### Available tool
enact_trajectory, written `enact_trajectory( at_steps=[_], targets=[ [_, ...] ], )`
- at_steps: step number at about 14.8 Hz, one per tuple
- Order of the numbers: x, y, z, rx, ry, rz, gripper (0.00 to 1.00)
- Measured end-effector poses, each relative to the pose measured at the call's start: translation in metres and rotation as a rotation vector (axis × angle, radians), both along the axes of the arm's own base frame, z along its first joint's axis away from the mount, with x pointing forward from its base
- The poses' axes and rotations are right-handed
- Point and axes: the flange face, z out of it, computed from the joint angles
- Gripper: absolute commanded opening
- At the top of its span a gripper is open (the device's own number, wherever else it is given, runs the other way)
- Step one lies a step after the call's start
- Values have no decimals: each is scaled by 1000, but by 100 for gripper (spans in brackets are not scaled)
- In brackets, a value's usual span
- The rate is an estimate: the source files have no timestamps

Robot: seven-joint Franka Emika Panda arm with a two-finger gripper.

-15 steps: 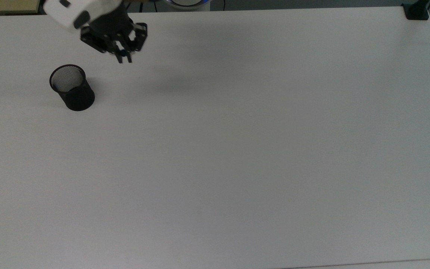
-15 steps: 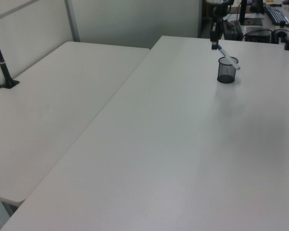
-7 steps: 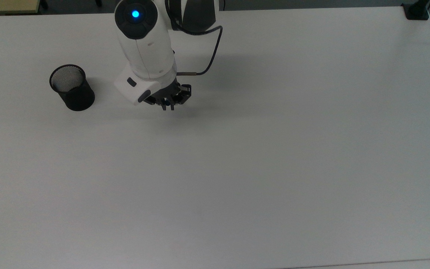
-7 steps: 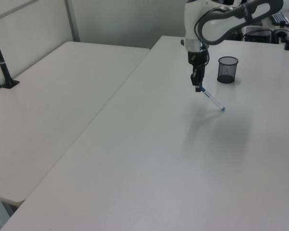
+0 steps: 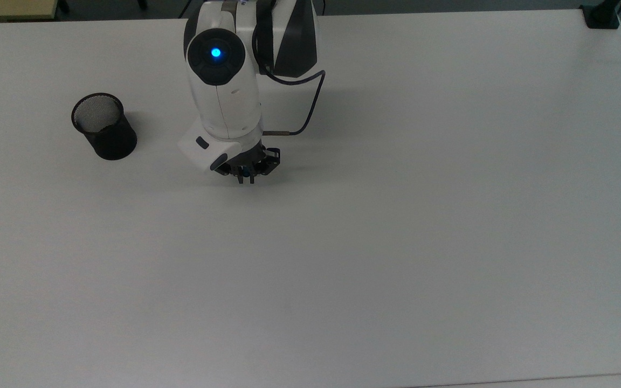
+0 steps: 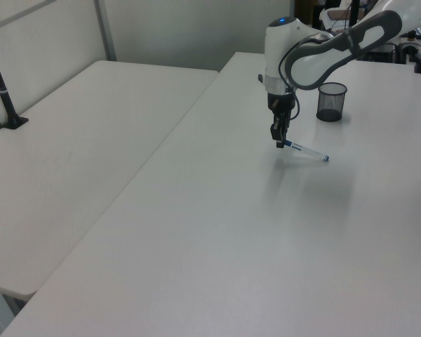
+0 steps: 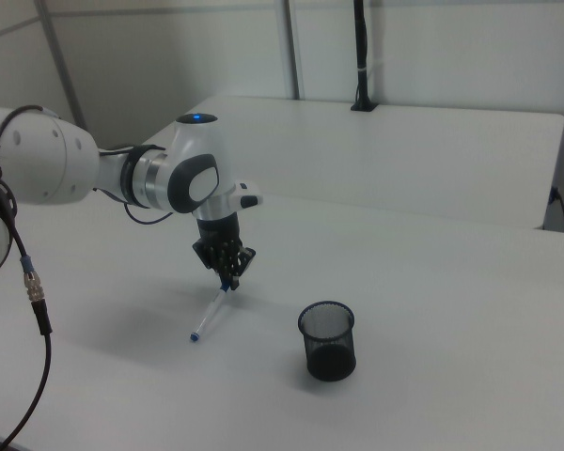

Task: Remove the marker
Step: 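Carry the marker away from the cup and lower it to the table, then open the gripper to release the marker and raise it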

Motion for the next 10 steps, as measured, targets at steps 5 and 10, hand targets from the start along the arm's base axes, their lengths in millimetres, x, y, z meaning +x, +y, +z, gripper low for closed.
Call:
enact_trajectory(
  at_steps=[5,10],
  targets=[
    [3,0,-15,1,-9,-4,76],
    [5,0,19,-2,-48,-41,100]
  ],
)
